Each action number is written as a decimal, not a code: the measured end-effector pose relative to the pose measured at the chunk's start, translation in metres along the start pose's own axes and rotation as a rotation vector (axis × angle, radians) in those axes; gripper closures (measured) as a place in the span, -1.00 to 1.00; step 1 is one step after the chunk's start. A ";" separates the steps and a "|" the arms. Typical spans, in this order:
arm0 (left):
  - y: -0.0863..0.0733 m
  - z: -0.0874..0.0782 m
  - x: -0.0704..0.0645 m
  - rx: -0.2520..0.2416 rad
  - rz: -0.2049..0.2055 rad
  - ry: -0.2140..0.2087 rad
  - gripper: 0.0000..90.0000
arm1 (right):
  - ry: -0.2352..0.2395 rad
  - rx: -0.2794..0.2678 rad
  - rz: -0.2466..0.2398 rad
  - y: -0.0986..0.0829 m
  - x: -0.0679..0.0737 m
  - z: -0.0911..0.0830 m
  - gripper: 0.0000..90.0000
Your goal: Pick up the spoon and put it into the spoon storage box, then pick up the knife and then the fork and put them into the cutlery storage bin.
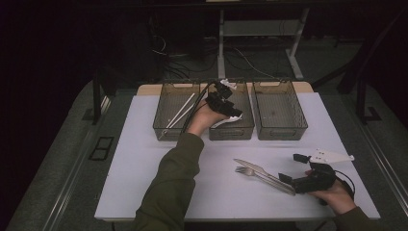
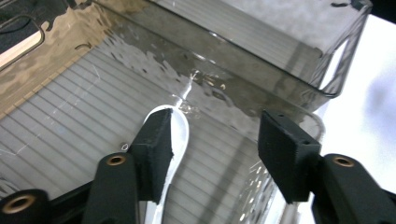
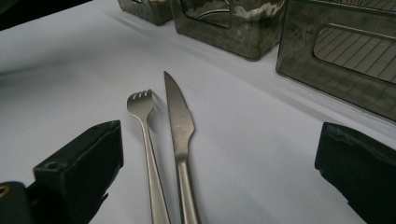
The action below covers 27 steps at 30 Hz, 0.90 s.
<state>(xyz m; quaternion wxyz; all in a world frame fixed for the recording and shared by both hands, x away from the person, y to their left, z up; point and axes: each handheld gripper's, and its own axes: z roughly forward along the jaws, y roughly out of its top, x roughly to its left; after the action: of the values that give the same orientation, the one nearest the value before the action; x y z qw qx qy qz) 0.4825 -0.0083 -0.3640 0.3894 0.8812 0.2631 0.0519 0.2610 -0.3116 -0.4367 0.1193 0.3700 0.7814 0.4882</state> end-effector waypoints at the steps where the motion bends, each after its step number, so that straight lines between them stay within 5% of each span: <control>1: 0.000 -0.002 -0.002 -0.008 0.002 -0.004 -0.08 | -0.001 0.003 0.000 0.000 0.000 0.000 -0.98; 9: -0.010 -0.025 -0.013 -0.064 0.012 -0.039 -0.33 | -0.005 0.002 -0.002 -0.001 -0.001 0.000 -0.98; 19: -0.036 -0.049 -0.030 -0.101 0.024 -0.017 -0.63 | -0.006 0.005 -0.003 -0.001 -0.002 0.001 -0.98; 27: -0.064 -0.062 -0.042 -0.127 -0.005 -0.006 -0.87 | -0.009 0.008 -0.001 -0.002 -0.001 0.001 -0.98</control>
<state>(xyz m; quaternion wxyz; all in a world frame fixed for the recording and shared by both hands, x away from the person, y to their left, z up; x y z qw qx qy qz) 0.4011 0.0468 -0.3620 0.4455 0.8541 0.2605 0.0649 0.2613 -0.3124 -0.4387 0.1216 0.3720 0.7830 0.4835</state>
